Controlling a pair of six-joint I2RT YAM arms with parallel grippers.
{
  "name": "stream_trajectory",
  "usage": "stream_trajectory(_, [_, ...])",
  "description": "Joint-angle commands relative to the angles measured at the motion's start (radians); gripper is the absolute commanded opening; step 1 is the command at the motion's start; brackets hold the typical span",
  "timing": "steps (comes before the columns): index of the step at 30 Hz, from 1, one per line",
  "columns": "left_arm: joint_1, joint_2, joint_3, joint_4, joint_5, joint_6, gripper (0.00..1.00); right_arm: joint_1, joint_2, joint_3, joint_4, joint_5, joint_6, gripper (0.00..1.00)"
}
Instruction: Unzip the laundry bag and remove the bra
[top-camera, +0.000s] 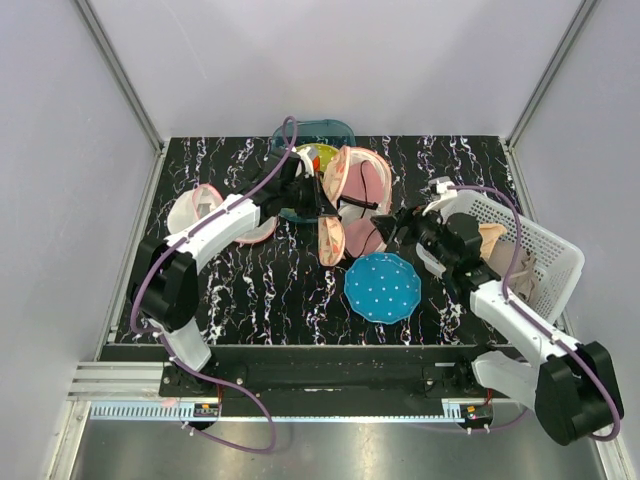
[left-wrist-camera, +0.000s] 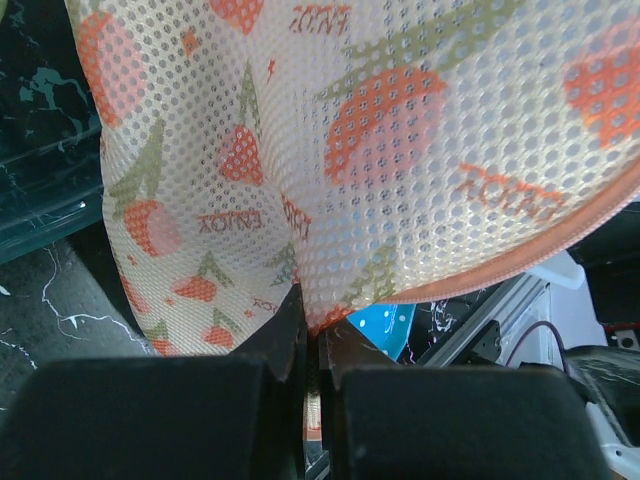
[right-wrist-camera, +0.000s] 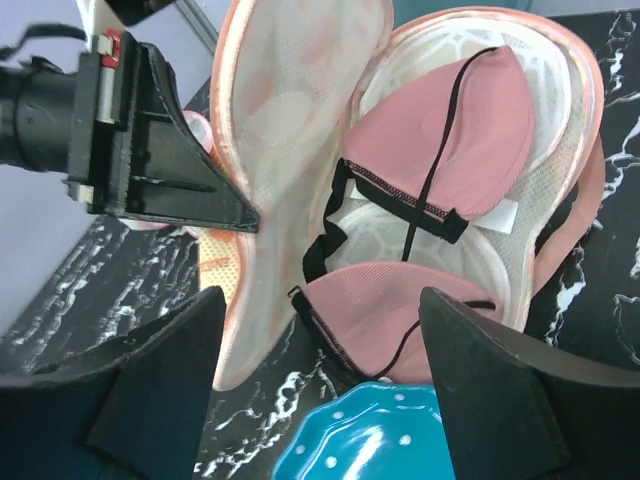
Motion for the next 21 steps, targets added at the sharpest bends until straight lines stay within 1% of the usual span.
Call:
stream_trajectory(1, [0.002, -0.019, 0.034, 0.022, 0.004, 0.004, 0.00, -0.001, 0.062, 0.022, 0.114, -0.099, -0.246, 0.85])
stream_trajectory(2, [0.002, -0.023, 0.040, 0.017, 0.004, 0.009, 0.00, 0.000, 0.083, 0.045, 0.016, -0.111, -0.330, 0.86])
stream_trajectory(4, [0.002, -0.022, 0.051, 0.008, 0.003, 0.015, 0.00, -0.001, 0.140, 0.078, -0.010, -0.075, -0.368, 0.88])
stream_trajectory(5, [0.002, -0.019, 0.062, -0.001, 0.003, 0.019, 0.00, -0.001, 0.159, 0.085, -0.022, -0.003, -0.381, 0.90])
stream_trajectory(7, [0.002, -0.014, 0.067, -0.001, 0.009, 0.018, 0.00, -0.001, 0.229, 0.136, -0.060, 0.066, -0.395, 0.93])
stream_trajectory(8, [0.002, -0.013, 0.065, 0.002, 0.016, 0.013, 0.00, -0.001, 0.254, 0.162, -0.118, 0.123, -0.423, 0.95])
stream_trajectory(9, [0.002, -0.010, 0.065, 0.005, 0.018, 0.012, 0.00, -0.003, 0.306, 0.206, -0.137, 0.135, -0.428, 0.96])
stream_trajectory(10, [0.002, -0.009, 0.063, 0.005, 0.021, 0.012, 0.00, -0.001, 0.329, 0.220, -0.149, 0.132, -0.437, 0.98])
stream_trajectory(13, [0.002, -0.008, 0.060, 0.008, 0.026, 0.012, 0.00, -0.001, 0.413, 0.269, -0.160, 0.042, -0.464, 0.98])
stream_trajectory(16, [0.002, -0.011, 0.062, 0.010, 0.026, 0.010, 0.00, -0.001, 0.488, 0.308, -0.161, -0.036, -0.448, 0.96])
stream_trajectory(18, [0.002, -0.013, 0.060, 0.013, 0.029, 0.010, 0.00, -0.001, 0.528, 0.321, -0.151, -0.075, -0.437, 0.90])
stream_trajectory(19, [0.002, -0.016, 0.060, 0.014, 0.030, 0.010, 0.00, -0.001, 0.535, 0.326, -0.152, -0.087, -0.432, 0.87])
stream_trajectory(20, [0.002, -0.017, 0.060, 0.013, 0.029, 0.010, 0.00, -0.001, 0.539, 0.329, -0.152, -0.107, -0.422, 0.81])
stream_trajectory(21, [0.002, -0.019, 0.060, 0.014, 0.029, 0.012, 0.00, -0.001, 0.541, 0.328, -0.152, -0.116, -0.415, 0.77])
